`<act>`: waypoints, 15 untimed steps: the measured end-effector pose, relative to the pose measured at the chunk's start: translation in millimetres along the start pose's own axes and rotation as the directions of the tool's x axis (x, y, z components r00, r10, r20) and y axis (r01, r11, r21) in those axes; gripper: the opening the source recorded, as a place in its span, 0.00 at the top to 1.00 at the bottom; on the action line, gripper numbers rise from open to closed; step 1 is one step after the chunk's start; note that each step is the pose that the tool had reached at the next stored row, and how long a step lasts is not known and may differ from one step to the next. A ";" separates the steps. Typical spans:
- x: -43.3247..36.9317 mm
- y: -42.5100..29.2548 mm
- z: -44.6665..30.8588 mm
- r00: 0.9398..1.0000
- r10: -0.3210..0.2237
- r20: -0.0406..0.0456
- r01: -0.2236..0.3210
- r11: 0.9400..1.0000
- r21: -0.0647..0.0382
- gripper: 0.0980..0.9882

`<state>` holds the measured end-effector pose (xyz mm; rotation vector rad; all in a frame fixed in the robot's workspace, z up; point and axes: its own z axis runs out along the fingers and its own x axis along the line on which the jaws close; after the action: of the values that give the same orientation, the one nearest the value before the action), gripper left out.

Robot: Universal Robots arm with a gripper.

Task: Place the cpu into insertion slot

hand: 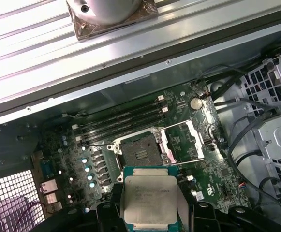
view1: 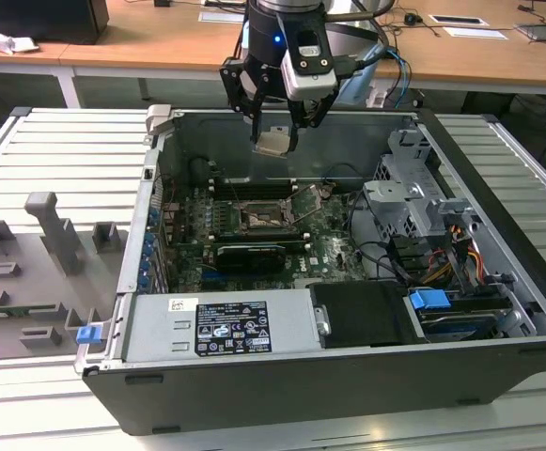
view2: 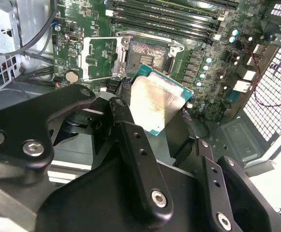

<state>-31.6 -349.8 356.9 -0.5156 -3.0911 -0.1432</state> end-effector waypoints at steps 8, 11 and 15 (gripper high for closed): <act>0.0 -0.1 0.7 1.000 0.022 0.002 -0.022 1.000 0.000 0.52; 0.0 -0.1 1.0 0.999 0.032 0.003 -0.032 0.999 -0.001 0.52; 0.0 -0.1 1.5 0.999 0.046 0.004 -0.046 0.999 -0.001 0.52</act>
<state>-31.6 -349.8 355.4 -0.5879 -3.0802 -0.1434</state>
